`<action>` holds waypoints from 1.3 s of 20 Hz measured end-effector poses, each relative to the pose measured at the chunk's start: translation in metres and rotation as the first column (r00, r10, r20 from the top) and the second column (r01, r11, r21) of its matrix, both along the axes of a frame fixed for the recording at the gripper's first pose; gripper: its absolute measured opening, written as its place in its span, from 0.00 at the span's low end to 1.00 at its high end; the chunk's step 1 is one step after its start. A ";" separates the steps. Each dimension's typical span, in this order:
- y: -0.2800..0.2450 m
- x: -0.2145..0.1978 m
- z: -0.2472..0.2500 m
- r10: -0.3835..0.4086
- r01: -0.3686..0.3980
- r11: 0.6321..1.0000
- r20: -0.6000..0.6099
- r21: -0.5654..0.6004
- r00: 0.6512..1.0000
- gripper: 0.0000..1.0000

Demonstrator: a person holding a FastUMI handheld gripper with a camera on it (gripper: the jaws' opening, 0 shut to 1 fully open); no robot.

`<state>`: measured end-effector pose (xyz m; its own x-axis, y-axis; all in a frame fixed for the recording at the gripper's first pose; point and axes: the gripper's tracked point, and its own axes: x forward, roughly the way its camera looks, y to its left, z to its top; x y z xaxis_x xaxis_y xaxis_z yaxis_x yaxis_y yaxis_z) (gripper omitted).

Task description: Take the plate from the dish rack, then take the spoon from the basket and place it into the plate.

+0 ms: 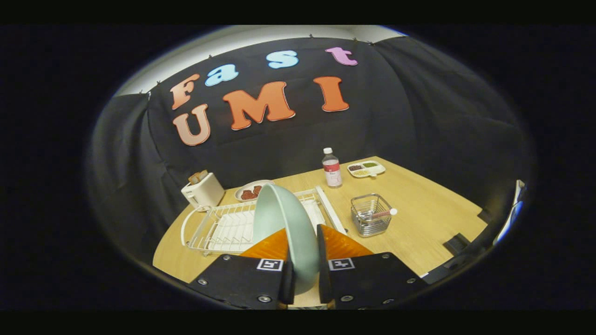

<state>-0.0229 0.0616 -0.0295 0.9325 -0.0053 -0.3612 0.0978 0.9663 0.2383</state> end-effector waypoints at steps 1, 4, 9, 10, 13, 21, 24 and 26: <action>0.001 -0.006 -0.009 0.006 -0.006 1.000 -0.009 0.025 1.000 0.21; 0.008 -0.023 -0.040 0.024 -0.019 0.995 -0.050 0.098 0.998 0.21; 0.020 -0.045 -0.090 0.062 -0.034 0.973 -0.119 0.228 0.991 0.21; 0.021 -0.046 -0.101 0.066 -0.033 0.972 -0.136 0.232 0.988 0.21; 0.029 -0.049 -0.117 0.094 -0.046 0.958 -0.158 0.284 0.983 0.21; 0.026 -0.044 -0.137 0.084 -0.001 0.924 -0.201 0.382 0.976 0.22; 0.023 -0.043 -0.149 0.069 0.032 0.917 -0.236 0.398 0.969 0.24; 0.021 -0.044 -0.161 0.059 0.048 0.926 -0.268 0.375 0.961 0.26</action>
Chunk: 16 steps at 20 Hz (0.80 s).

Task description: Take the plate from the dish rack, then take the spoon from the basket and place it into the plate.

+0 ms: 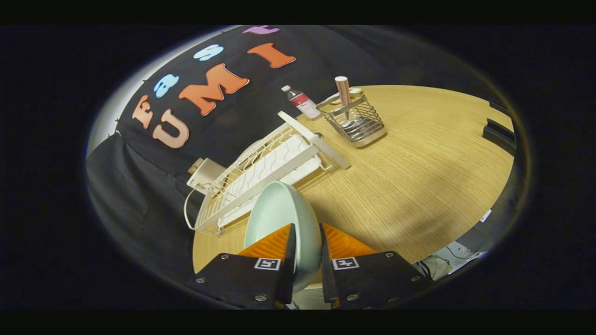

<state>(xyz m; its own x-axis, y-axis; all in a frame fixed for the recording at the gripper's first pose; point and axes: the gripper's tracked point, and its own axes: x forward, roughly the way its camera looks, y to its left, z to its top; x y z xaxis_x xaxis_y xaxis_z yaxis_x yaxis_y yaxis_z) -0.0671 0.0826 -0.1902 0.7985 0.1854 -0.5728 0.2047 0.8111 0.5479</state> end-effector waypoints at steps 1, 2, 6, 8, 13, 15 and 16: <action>0.001 0.000 -0.002 0.006 -0.005 1.000 -0.007 0.004 1.000 0.29; 0.003 -0.001 -0.003 0.012 -0.012 1.000 -0.013 0.004 1.000 0.30; -0.003 0.004 -0.004 0.024 -0.024 0.998 -0.011 -0.065 1.000 0.36; -0.008 0.005 -0.005 0.027 -0.028 0.995 -0.011 -0.099 1.000 0.48; -0.026 0.016 0.004 0.023 -0.016 0.978 0.033 -0.208 0.999 0.80; -0.038 0.022 0.016 0.025 -0.005 0.963 0.070 -0.270 0.997 0.91; -0.043 0.024 0.022 0.025 0.003 0.954 0.090 -0.301 0.996 0.94</action>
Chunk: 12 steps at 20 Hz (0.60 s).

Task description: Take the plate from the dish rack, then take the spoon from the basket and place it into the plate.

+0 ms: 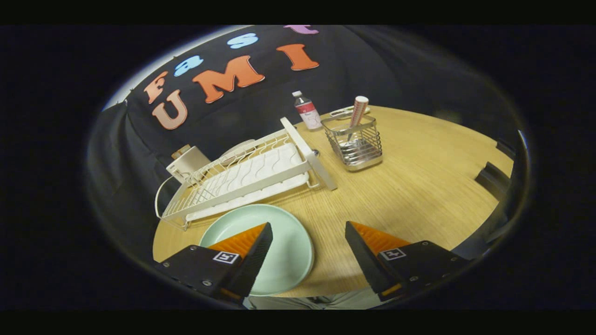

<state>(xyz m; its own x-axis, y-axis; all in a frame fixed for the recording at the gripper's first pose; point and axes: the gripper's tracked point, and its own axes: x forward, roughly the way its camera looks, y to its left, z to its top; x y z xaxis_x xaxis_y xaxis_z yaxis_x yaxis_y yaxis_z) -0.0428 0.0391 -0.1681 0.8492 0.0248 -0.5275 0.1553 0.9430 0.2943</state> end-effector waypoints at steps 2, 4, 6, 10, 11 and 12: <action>-0.012 0.006 0.016 0.002 0.001 0.998 0.045 -0.067 0.999 0.99; -0.022 0.011 0.034 0.009 0.003 0.991 0.093 -0.130 0.996 0.99; -0.030 0.017 0.056 0.024 0.005 0.981 0.150 -0.195 0.988 0.99; -0.042 0.024 0.093 0.054 0.023 0.955 0.249 -0.297 0.967 0.99; -0.042 0.024 0.099 0.059 0.022 0.954 0.263 -0.298 0.963 0.98; -0.042 0.024 0.103 0.064 0.019 0.956 0.273 -0.291 0.960 0.99</action>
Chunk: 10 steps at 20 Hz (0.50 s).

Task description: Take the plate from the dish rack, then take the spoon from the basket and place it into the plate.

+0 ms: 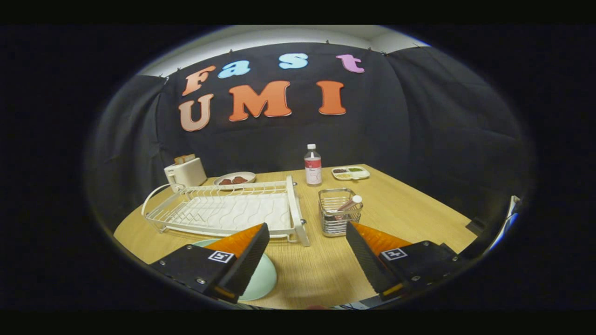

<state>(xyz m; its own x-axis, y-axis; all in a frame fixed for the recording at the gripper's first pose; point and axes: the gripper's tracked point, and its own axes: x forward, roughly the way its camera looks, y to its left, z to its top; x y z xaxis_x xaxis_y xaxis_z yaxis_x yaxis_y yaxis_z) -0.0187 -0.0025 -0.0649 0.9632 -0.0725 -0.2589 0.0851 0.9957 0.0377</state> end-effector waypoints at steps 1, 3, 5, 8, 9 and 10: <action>-0.001 0.001 0.005 0.001 -0.001 1.000 0.015 0.007 1.000 0.99; -0.009 0.002 0.015 -0.013 0.012 1.000 0.056 0.006 0.998 0.99; -0.014 0.002 0.023 -0.020 0.019 1.000 0.095 0.010 0.995 0.99; -0.021 0.003 0.032 -0.027 0.025 0.999 0.134 0.019 0.991 0.99; -0.025 0.003 0.034 -0.033 0.031 0.999 0.143 0.017 0.989 0.98; -0.029 0.005 0.036 -0.038 0.037 0.999 0.147 0.012 0.988 0.98</action>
